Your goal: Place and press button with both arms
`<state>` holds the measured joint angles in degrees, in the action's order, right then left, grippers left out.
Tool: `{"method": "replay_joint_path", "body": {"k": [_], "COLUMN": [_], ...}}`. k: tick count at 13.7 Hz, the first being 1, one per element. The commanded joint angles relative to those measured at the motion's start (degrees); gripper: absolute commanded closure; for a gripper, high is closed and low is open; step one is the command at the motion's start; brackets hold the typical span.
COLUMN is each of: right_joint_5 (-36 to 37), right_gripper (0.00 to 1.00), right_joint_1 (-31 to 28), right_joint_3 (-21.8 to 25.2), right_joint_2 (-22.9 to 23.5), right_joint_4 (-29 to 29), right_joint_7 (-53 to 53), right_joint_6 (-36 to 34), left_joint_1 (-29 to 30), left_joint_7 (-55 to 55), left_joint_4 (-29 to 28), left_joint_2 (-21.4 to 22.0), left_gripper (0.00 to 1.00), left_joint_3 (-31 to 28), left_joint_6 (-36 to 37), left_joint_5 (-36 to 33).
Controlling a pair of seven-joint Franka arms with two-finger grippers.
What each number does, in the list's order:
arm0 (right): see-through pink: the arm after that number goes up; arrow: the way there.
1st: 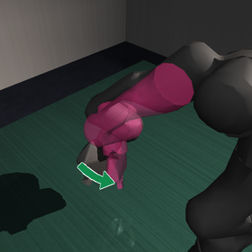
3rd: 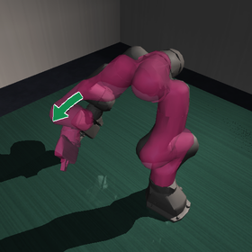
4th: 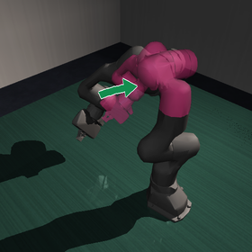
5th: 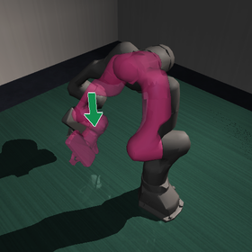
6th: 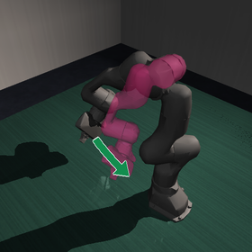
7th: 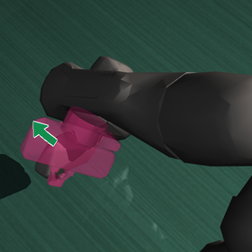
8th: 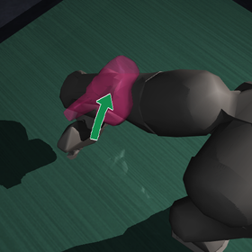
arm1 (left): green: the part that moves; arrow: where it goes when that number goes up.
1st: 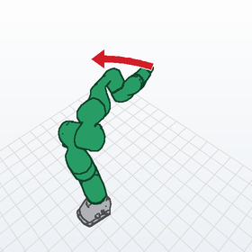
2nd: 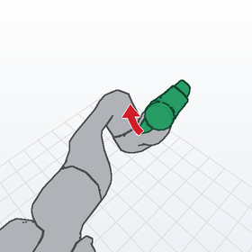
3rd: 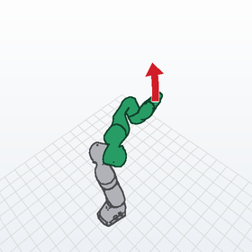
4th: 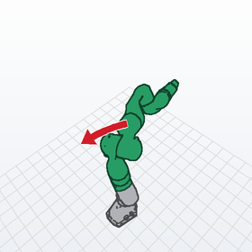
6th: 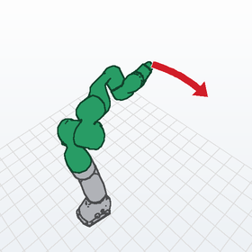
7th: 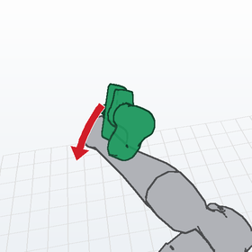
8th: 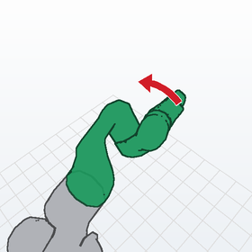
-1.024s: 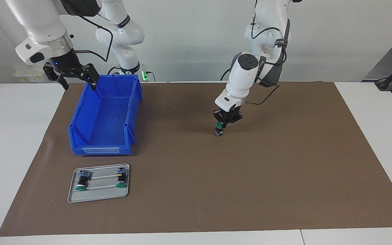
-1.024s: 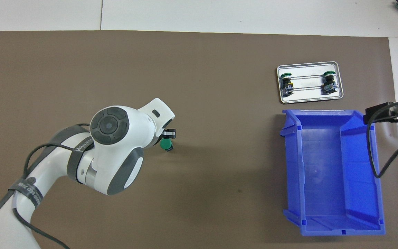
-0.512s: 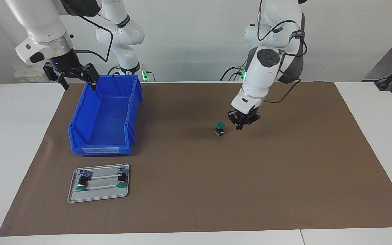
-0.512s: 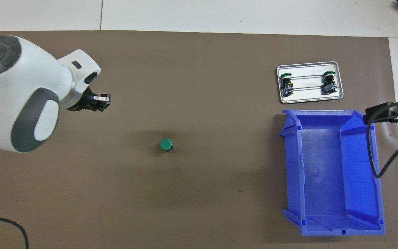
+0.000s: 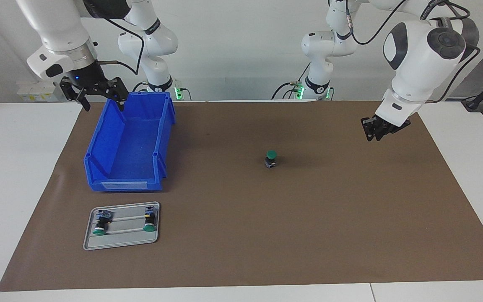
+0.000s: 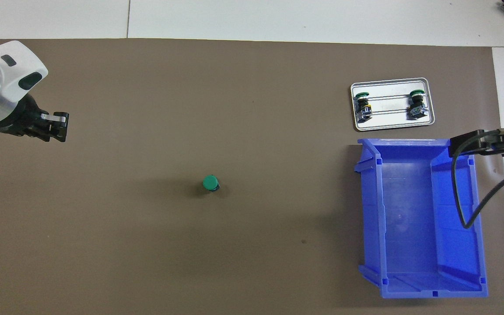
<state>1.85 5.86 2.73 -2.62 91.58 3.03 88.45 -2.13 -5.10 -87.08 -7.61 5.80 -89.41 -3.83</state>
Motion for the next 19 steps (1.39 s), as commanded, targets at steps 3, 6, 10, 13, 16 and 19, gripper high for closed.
{"method": "replay_joint_path", "body": {"k": [3, 6, 10, 13, 16, 19], "right_joint_5": [-1.23, -4.23, -4.23, -4.05, -3.18, -1.87], "right_gripper": [0.0, 0.0, 0.0, 0.0, 0.0, 0.0], "right_joint_1": [14.23, 24.32, 36.21, 39.66, 40.36, 41.78], "right_joint_3": [-0.71, -0.71, -0.71, -0.71, -0.71, -0.54], "right_joint_2": [-1.85, 3.3, 13.15, 18.69, 23.87, 28.81], "right_joint_4": [10.34, 12.13, 12.13, 11.96, 11.87, 11.78], "right_joint_7": [9.62, 18.19, 25.78, 24.14, 16.94, 16.49], "right_joint_6": [11.35, 22.08, 37.29, 46.79, 50.84, 57.71], "left_joint_1": [0.8, 0.99, 1.51, 1.43, -0.94, 0.54], "left_joint_7": [0.26, 0.26, 6.33, 6.5, 6.24, 6.15], "left_joint_4": [0.17, -1.24, -4.39, -6.78, -8.19, -8.19], "left_joint_2": [0.04, 0.57, 1.62, 3.03, 4.27, 4.27], "left_gripper": [0.0, 0.0, 0.0, 0.0, 0.0, 0.0], "left_joint_3": [0.0, 0.0, 0.0, 0.0, 0.35, 0.17], "left_joint_6": [-0.67, -2.87, -6.56, -7.72, -7.36, -7.45], "left_joint_5": [-0.22, 0.66, 2.42, 2.42, 2.42, 2.42]}}
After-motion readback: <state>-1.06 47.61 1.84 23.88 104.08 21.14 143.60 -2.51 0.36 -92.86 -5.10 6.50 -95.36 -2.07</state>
